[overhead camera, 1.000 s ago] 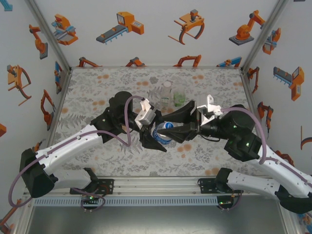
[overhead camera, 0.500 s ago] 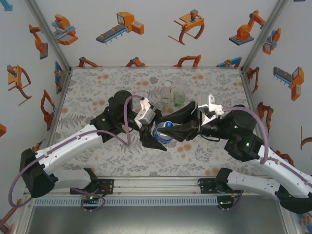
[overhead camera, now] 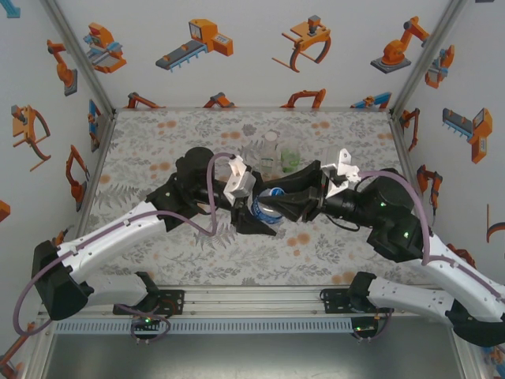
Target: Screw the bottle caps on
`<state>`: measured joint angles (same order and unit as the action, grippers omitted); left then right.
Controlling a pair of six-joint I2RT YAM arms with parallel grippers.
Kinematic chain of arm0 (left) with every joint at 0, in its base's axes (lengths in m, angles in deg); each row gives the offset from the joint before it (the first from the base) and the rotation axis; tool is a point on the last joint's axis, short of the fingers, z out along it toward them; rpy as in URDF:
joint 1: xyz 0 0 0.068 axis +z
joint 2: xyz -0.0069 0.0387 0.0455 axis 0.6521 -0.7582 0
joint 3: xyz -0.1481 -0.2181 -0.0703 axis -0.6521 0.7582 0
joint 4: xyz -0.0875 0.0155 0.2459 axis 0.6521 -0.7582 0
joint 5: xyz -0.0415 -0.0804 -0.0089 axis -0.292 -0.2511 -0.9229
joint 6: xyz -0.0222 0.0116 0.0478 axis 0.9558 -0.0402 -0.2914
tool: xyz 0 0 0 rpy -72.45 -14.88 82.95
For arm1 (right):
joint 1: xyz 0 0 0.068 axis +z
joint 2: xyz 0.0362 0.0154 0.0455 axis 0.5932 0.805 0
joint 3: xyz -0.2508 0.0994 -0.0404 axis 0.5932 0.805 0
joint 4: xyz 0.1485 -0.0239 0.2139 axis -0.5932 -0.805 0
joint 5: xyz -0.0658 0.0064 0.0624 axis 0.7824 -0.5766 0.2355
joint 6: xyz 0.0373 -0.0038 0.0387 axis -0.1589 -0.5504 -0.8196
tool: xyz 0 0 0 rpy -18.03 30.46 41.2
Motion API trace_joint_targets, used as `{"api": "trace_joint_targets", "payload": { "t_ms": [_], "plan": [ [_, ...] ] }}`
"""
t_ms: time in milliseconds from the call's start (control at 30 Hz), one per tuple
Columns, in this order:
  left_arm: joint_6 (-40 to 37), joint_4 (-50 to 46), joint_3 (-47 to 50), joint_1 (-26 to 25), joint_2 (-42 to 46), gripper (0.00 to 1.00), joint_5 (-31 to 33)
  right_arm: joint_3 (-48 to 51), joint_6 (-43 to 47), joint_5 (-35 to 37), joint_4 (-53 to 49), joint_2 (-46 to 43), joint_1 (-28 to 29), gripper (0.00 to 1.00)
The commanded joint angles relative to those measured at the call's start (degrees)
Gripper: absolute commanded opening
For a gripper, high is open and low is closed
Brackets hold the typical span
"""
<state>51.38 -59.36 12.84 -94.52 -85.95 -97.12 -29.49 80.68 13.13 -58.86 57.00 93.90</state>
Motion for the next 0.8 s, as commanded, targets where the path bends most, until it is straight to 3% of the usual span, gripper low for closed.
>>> {"api": "trace_joint_targets", "payload": {
  "t_ms": [0, 133, 333, 400, 567, 767],
  "plan": [
    [-0.5, 3.7, 1.0, -2.2, 1.5, 0.0, 18.8, -0.6, 2.4, 12.1, -5.7, 2.0, -0.1, 0.0],
    [-2.3, 4.9, 2.2, -5.2, 2.0, 0.0, 37.6, 0.1, 2.6, 24.8, -6.7, 4.1, -0.1, 0.0],
    [-3.1, 8.8, 2.7, -7.8, 0.9, 0.04, 50.4, 1.3, 2.5, 35.1, -3.0, 8.1, -0.1, 0.0],
    [-2.8, 9.0, 2.7, -7.8, 0.6, 0.18, 51.7, 1.8, 2.8, 36.5, -1.3, 8.6, -0.1, 0.0],
    [-3.4, 4.8, 2.8, -6.4, 0.9, 0.69, 51.1, 2.2, 3.2, 34.3, 0.1, 9.7, -2.1, 0.0],
    [-0.2, -0.8, 4.3, -1.3, 4.7, 0.91, 49.0, 3.3, 1.9, 29.3, 2.8, 11.9, -6.7, 0.0]
  ]
}}
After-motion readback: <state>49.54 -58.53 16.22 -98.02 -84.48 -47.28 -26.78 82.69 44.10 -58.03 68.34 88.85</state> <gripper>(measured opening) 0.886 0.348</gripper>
